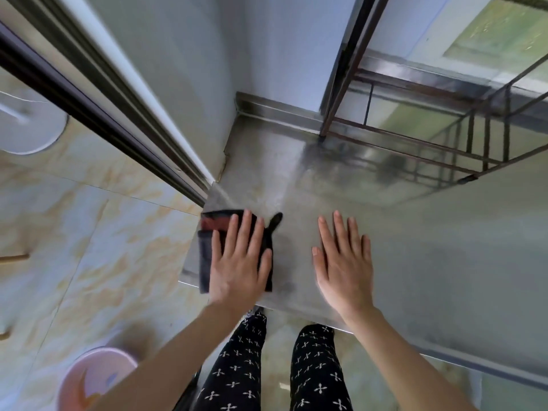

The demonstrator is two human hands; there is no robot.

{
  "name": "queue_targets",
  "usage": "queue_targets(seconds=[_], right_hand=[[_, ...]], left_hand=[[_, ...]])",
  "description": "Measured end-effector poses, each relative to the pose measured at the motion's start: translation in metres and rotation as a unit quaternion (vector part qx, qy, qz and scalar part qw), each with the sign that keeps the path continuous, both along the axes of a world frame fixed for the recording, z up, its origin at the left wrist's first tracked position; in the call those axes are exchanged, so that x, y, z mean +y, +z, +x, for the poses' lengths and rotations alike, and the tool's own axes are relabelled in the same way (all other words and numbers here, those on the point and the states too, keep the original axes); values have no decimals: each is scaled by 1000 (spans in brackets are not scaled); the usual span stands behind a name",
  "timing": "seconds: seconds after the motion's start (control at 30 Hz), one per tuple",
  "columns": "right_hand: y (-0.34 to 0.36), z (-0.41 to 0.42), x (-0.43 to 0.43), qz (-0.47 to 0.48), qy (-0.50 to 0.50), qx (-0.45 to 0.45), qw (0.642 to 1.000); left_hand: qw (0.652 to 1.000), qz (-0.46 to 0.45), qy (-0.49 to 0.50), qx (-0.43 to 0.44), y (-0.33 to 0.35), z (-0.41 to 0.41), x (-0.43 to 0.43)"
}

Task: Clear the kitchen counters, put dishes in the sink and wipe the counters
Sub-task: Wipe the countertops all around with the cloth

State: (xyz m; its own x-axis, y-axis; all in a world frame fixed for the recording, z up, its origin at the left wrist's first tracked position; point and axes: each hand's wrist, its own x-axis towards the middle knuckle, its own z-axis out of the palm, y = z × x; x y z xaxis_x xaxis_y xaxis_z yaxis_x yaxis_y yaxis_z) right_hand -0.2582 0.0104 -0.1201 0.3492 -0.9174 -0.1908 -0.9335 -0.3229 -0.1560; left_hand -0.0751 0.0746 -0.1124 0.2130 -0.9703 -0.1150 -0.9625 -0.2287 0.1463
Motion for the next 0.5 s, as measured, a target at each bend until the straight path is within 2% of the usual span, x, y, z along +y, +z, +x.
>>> queue_targets(seconds=[0.07,0.13,0.23,0.3,0.33,0.4,0.47,0.5], right_hand=[[0,-1,0,-4,0,4,1000],[1,-1,-1,-9,2,6,1000],[3,0,-1,-10,3,7,1000],[1,1,-1,-13,5,7,1000],[1,2,-1,-14,4,5,1000],[2,1,-1,-20,2,3,1000],[2,1,-1,-27,8,4,1000],[2,1,-1,-29,9,3,1000]], left_hand=[[997,22,-68,3,3,-1,11],[995,18,-93,-9,1,19,0],[1000,0,6,-9,-1,41,-29],[999,-4,49,-4,-1,29,-31],[1000,-2,25,-1,0,16,-25],[996,9,-87,5,1,-4,-6],[983,13,-185,1,-2,1,-4],[980,4,-198,-6,-4,10,-12]])
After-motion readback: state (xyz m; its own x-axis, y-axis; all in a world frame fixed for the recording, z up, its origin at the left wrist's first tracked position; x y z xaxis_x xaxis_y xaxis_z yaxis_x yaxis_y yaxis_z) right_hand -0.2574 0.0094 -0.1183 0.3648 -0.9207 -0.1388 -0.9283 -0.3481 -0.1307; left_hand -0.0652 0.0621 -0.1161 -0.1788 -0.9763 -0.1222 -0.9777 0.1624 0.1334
